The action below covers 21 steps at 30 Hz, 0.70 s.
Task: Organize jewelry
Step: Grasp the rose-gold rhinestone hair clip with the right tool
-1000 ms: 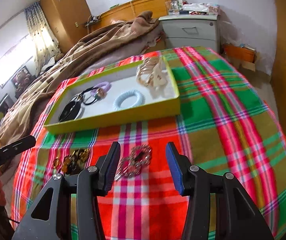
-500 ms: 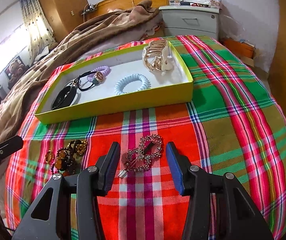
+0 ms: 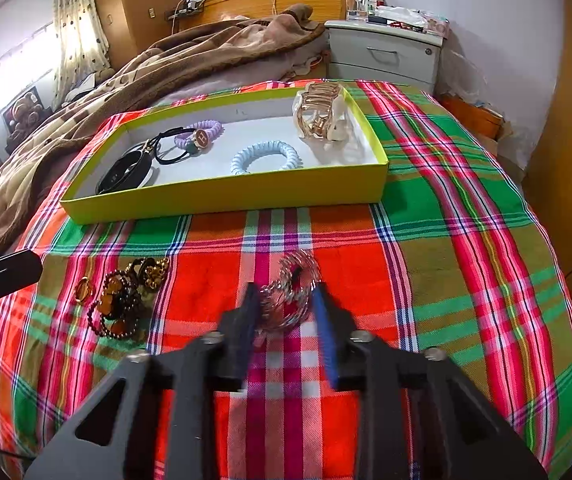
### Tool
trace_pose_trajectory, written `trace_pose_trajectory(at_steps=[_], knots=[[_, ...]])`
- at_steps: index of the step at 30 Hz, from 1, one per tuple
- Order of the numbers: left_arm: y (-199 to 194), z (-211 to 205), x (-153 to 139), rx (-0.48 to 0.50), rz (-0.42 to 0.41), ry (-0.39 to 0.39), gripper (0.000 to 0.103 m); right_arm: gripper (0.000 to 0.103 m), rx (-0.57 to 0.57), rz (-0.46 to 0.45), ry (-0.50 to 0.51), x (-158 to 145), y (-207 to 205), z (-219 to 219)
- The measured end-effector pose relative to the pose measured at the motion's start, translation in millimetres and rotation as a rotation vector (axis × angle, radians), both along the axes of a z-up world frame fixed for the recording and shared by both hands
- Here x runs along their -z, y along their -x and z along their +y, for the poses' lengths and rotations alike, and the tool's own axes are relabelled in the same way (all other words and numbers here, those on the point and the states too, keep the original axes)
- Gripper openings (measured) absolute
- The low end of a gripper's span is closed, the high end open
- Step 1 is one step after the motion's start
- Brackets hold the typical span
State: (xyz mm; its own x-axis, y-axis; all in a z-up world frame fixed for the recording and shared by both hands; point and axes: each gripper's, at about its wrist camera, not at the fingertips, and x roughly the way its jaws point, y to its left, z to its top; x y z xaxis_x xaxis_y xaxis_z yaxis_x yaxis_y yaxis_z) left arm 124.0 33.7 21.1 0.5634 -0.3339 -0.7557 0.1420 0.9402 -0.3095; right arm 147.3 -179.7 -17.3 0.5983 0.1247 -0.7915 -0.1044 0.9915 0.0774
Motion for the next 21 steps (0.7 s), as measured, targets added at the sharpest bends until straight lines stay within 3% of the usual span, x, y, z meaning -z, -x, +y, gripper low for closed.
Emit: trace_pose_trajectory(at_steps=[21], knots=[[-8.1, -55.3, 22.8, 0.144, 0.057, -0.074, 0.045, 0.024, 0.003, -0.031, -0.046, -7.7, 13.9, -16.2]])
